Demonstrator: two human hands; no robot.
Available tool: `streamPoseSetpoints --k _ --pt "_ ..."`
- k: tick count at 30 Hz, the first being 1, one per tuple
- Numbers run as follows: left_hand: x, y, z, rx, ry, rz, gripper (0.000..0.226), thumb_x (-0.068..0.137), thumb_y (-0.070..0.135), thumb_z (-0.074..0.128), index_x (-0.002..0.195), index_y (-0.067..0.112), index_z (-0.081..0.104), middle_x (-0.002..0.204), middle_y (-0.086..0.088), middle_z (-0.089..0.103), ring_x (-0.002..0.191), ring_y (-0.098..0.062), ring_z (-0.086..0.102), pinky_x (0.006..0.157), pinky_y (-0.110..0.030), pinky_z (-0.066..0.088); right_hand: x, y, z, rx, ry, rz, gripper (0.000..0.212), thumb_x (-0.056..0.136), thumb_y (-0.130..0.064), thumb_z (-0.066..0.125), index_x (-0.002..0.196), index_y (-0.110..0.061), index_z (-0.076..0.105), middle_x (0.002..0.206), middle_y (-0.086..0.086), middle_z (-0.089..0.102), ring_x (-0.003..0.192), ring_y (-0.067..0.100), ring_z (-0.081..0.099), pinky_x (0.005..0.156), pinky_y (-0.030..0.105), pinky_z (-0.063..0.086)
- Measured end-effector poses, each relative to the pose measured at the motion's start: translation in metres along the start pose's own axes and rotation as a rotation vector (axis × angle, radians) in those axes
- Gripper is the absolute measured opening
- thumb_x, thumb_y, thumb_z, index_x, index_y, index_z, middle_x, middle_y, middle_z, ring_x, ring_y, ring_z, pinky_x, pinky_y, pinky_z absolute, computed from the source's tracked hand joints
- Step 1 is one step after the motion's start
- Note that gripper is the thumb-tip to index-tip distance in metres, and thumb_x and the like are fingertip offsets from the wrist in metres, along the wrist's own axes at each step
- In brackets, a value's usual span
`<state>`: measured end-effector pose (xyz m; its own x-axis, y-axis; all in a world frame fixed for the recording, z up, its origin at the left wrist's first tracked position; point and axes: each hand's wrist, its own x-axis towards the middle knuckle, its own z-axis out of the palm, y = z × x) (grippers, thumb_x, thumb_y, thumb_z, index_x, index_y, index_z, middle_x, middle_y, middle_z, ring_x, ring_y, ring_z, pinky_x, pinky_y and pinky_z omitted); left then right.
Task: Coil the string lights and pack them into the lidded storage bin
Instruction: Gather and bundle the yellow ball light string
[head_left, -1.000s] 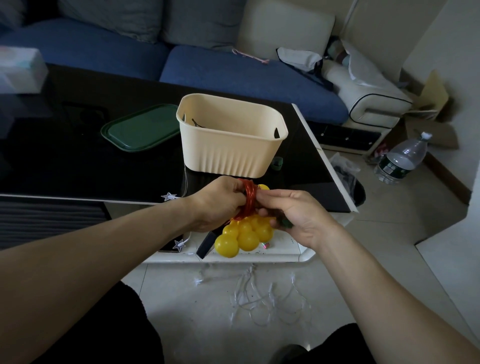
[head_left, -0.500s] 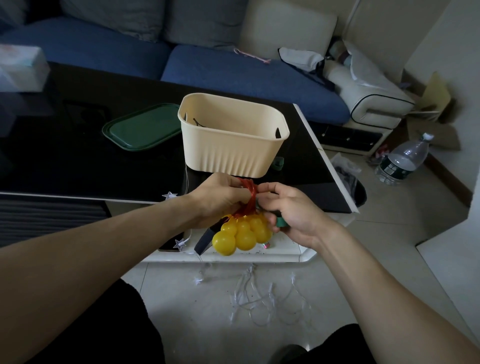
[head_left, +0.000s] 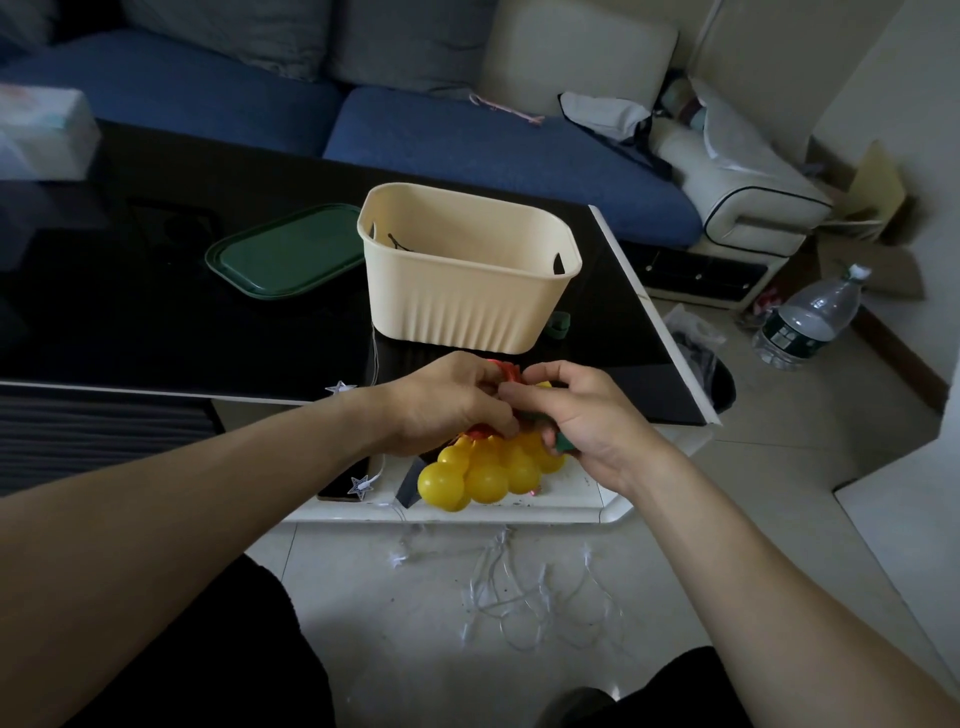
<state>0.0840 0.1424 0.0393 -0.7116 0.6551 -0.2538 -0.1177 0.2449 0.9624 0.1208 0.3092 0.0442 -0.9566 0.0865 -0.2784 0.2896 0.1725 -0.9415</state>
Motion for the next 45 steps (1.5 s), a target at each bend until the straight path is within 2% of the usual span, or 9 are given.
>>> streamPoseSetpoints --k 5,10,16,23,28,32,35,40,45 --pt "0.005 -0.007 0.001 0.102 0.113 0.076 0.029 0.082 -0.006 0.071 0.11 -0.002 0.066 0.104 -0.022 0.071 0.091 -0.028 0.069 0.075 -0.028 0.057 -0.002 0.001 -0.006 -0.036 0.001 -0.011 0.027 0.08 -0.016 0.083 0.1 -0.012 0.066 0.062 0.0 0.066 0.05 0.008 0.055 0.051 0.025 0.043" --pt "0.005 -0.006 0.003 0.183 0.111 0.092 0.023 0.087 -0.007 0.065 0.11 -0.002 0.065 0.096 -0.018 0.073 0.078 -0.011 0.068 0.063 -0.015 0.05 -0.003 0.003 -0.001 0.025 0.027 -0.002 0.021 0.081 -0.007 0.081 0.095 -0.01 0.066 0.059 -0.002 0.067 0.046 0.006 0.054 0.047 0.021 0.044" --pt "0.007 -0.008 0.002 0.209 0.181 0.136 0.014 0.084 -0.001 0.072 0.097 -0.002 0.07 0.089 -0.019 0.072 0.08 -0.02 0.069 0.078 -0.037 0.057 -0.008 -0.001 0.005 0.049 0.038 -0.056 0.024 0.08 -0.023 0.083 0.095 -0.009 0.068 0.068 0.0 0.068 0.05 0.01 0.057 0.046 0.023 0.043" --pt "0.002 -0.008 0.004 0.306 0.199 0.165 0.01 0.08 0.0 0.074 0.089 0.003 0.072 0.083 -0.016 0.072 0.072 -0.015 0.066 0.066 -0.03 0.055 -0.008 -0.002 0.021 -0.033 0.133 -0.032 0.051 0.065 -0.044 0.091 0.091 -0.011 0.063 0.076 0.004 0.069 0.05 0.009 0.061 0.041 0.023 0.041" --pt "0.001 -0.007 0.0 0.479 0.185 0.161 0.022 0.078 0.014 0.081 0.082 -0.002 0.068 0.066 -0.002 0.058 0.057 -0.001 0.046 0.055 -0.021 0.043 -0.006 0.0 0.016 -0.066 0.065 -0.044 0.044 0.067 -0.021 0.093 0.091 -0.007 0.06 0.059 0.004 0.066 0.049 0.012 0.06 0.041 0.024 0.042" --pt "0.0 -0.005 -0.006 0.386 0.145 0.14 0.017 0.078 0.014 0.082 0.09 0.008 0.071 0.088 -0.016 0.073 0.081 -0.021 0.071 0.078 -0.038 0.058 -0.006 -0.004 0.011 0.001 0.027 -0.064 0.031 0.076 -0.005 0.085 0.097 -0.002 0.063 0.059 0.006 0.067 0.049 0.013 0.061 0.041 0.023 0.041" --pt "-0.002 0.0 -0.008 0.305 0.155 0.119 0.015 0.077 0.01 0.083 0.085 0.013 0.072 0.088 -0.015 0.075 0.079 -0.015 0.072 0.074 -0.028 0.059 -0.007 -0.007 0.009 0.028 0.007 -0.079 0.029 0.079 -0.001 0.081 0.102 0.0 0.063 0.065 0.009 0.068 0.052 0.013 0.064 0.042 0.021 0.042" --pt "-0.007 0.011 -0.008 0.427 0.349 0.126 0.021 0.071 0.02 0.088 0.09 0.016 0.078 0.077 0.0 0.076 0.071 -0.004 0.07 0.068 -0.016 0.057 -0.005 -0.007 0.01 0.082 0.054 -0.115 0.025 0.082 -0.004 0.08 0.098 -0.002 0.06 0.062 0.005 0.07 0.051 0.012 0.064 0.043 0.022 0.043" --pt "-0.008 0.012 -0.002 0.654 0.597 0.298 0.016 0.073 0.028 0.083 0.082 0.015 0.079 0.074 0.001 0.072 0.07 -0.012 0.066 0.065 -0.029 0.054 -0.003 -0.009 0.011 0.239 0.134 -0.113 0.029 0.078 -0.007 0.083 0.088 -0.011 0.057 0.06 0.002 0.068 0.05 0.011 0.062 0.046 0.022 0.044"
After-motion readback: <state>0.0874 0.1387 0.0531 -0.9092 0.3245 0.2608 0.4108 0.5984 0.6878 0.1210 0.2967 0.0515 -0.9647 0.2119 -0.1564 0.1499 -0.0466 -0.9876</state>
